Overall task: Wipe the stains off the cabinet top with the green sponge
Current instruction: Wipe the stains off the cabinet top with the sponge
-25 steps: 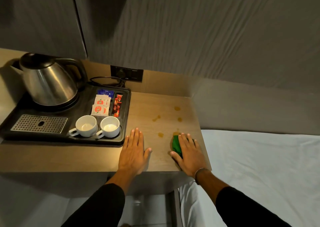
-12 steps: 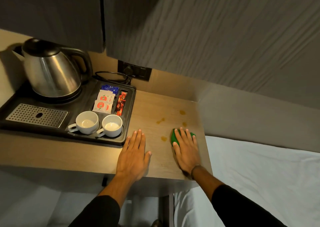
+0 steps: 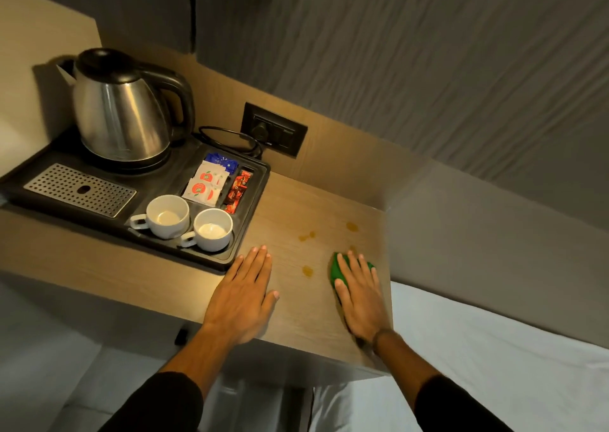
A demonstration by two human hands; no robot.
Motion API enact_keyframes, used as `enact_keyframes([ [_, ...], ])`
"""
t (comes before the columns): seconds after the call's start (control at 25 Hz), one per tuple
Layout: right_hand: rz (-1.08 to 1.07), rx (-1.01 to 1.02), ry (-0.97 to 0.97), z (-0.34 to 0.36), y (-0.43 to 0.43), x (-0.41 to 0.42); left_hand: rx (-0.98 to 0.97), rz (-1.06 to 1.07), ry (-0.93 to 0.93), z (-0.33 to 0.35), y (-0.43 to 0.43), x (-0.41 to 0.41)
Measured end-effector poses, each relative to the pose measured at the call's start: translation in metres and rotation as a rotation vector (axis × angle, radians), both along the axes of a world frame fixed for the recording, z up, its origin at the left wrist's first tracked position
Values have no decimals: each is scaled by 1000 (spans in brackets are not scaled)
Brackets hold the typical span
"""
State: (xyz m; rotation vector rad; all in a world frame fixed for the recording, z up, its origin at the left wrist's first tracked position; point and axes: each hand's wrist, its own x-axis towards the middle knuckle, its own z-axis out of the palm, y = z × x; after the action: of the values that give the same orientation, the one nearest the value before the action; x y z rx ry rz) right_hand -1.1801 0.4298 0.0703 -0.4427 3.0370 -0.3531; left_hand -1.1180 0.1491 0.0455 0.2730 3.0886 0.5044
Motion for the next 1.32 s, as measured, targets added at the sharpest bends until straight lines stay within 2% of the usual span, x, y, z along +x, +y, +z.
enact_keyframes([
  [0.12,50,-26,-20,2,45,1,-3,13,7,-3,2,0],
  [0.28,-127,16,-45,15,7,-74,51,21,22,-7,1,-1],
  [0.36,-41,22,6,7,-5,-68,62,23,20,-7,2,0],
  [0.48,93,-36,20,-2,34,-44,70,37,17,-7,2,-1],
  [0.56,22,-34,-11,4,41,-73,64,34,9,-8,3,0],
  [0.68,-170,37,-20,16,0,-125,62,44,19,-12,3,-1],
  [0.76,-42,20,17,7,-15,-114,78,45,18,-14,3,-2],
  [0.84,132,-36,16,-4,9,-78,86,47,21,-16,3,-2],
  [0.92,130,-51,5,-4,34,-76,87,47,19,-16,3,-2],
  [0.96,56,-39,-14,0,31,-92,80,44,18,-16,3,-2],
  [1.04,-100,18,-19,12,-2,-128,72,49,28,-16,3,-2],
  [1.08,-99,52,-21,15,-22,-135,78,50,32,-16,3,-2],
  [1.16,65,17,3,7,-47,-119,83,52,34,-16,2,-2],
  [1.24,215,-68,-6,-5,-32,-79,82,50,34,-14,3,-1],
  [1.32,215,-99,-15,-8,-7,-62,97,52,37,-12,3,-1],
])
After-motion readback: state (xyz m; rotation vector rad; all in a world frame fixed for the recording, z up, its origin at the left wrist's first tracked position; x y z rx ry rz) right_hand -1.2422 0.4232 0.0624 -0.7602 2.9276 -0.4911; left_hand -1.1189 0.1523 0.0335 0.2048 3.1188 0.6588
